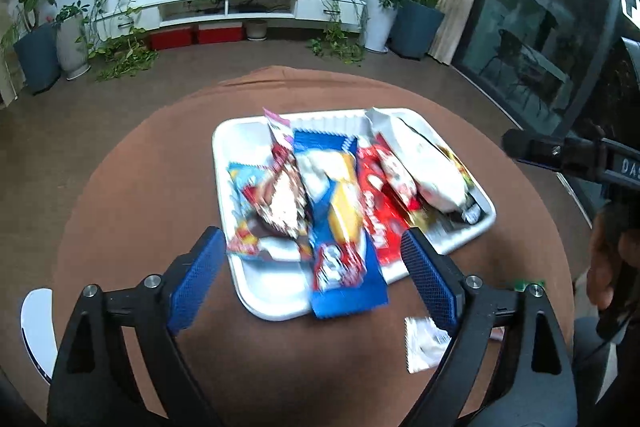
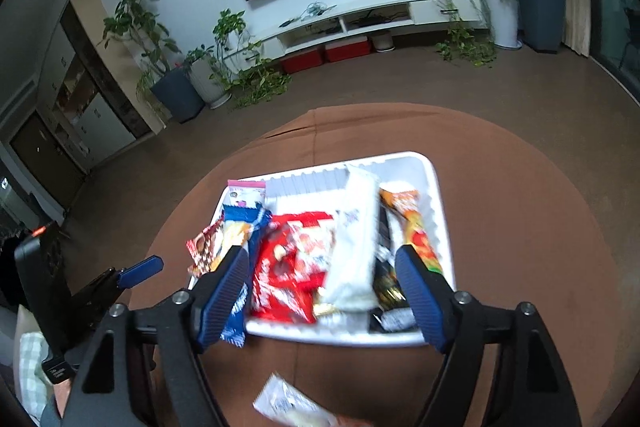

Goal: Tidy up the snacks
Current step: 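Lower the left tool to the white cat-print packet and grasp it, then grasp the green packet with the right tool while the left tool holds the white packet, then carry the white packet and green packet over the white tray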

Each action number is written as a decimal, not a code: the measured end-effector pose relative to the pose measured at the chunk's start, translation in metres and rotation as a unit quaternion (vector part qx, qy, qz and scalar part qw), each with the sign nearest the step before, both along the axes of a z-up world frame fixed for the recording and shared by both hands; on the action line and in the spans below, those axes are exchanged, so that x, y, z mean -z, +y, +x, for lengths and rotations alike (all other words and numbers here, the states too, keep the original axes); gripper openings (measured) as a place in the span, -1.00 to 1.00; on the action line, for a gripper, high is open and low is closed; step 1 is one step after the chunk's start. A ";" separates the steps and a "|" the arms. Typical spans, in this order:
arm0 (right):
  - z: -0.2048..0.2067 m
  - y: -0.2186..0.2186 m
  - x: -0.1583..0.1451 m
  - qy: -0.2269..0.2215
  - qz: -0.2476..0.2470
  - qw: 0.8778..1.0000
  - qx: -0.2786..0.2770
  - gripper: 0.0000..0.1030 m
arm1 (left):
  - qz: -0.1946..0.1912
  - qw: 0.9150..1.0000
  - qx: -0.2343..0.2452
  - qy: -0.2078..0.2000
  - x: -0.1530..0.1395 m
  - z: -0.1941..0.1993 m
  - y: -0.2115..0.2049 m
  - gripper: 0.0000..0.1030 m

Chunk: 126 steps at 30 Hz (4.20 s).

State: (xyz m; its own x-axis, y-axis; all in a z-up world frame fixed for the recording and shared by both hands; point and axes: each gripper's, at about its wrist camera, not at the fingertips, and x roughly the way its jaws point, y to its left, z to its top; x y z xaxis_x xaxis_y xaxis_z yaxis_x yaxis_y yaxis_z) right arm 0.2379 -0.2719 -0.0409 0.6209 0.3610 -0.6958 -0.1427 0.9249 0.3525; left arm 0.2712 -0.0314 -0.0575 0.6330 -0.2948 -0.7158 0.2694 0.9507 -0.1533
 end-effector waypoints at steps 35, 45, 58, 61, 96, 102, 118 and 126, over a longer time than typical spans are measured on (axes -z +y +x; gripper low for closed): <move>-0.137 -0.094 0.070 0.092 0.095 0.991 0.016 0.63 | 0.250 0.882 0.395 0.063 0.059 -0.064 -0.171 0.76; -0.138 -0.103 0.079 0.104 0.106 0.989 0.022 0.63 | 0.235 0.864 0.430 0.115 0.072 -0.046 -0.184 0.51; -0.137 -0.085 0.081 0.117 0.083 0.989 0.031 0.63 | 0.205 0.885 0.392 0.143 0.069 -0.059 -0.173 -0.07; -0.134 -0.076 0.081 0.115 0.066 0.991 0.033 0.63 | 0.192 0.901 0.362 0.139 0.067 -0.067 -0.167 -0.29; -0.122 -0.028 0.089 0.124 -0.129 0.984 0.006 -0.29 | -0.050 0.987 0.107 0.113 0.058 -0.144 -0.047 -0.57; -0.126 -0.032 0.085 0.117 -0.113 0.987 0.003 -0.41 | -0.065 0.987 0.094 0.109 0.055 -0.143 -0.038 -0.57; -0.107 -0.043 0.012 0.046 -0.019 0.999 0.003 -0.43 | -0.088 0.993 0.059 0.051 -0.002 -0.109 -0.001 -0.57; -0.053 -0.006 -0.021 0.014 -0.024 0.999 -0.029 -0.43 | -0.051 0.998 0.033 0.021 -0.026 -0.055 0.004 -0.57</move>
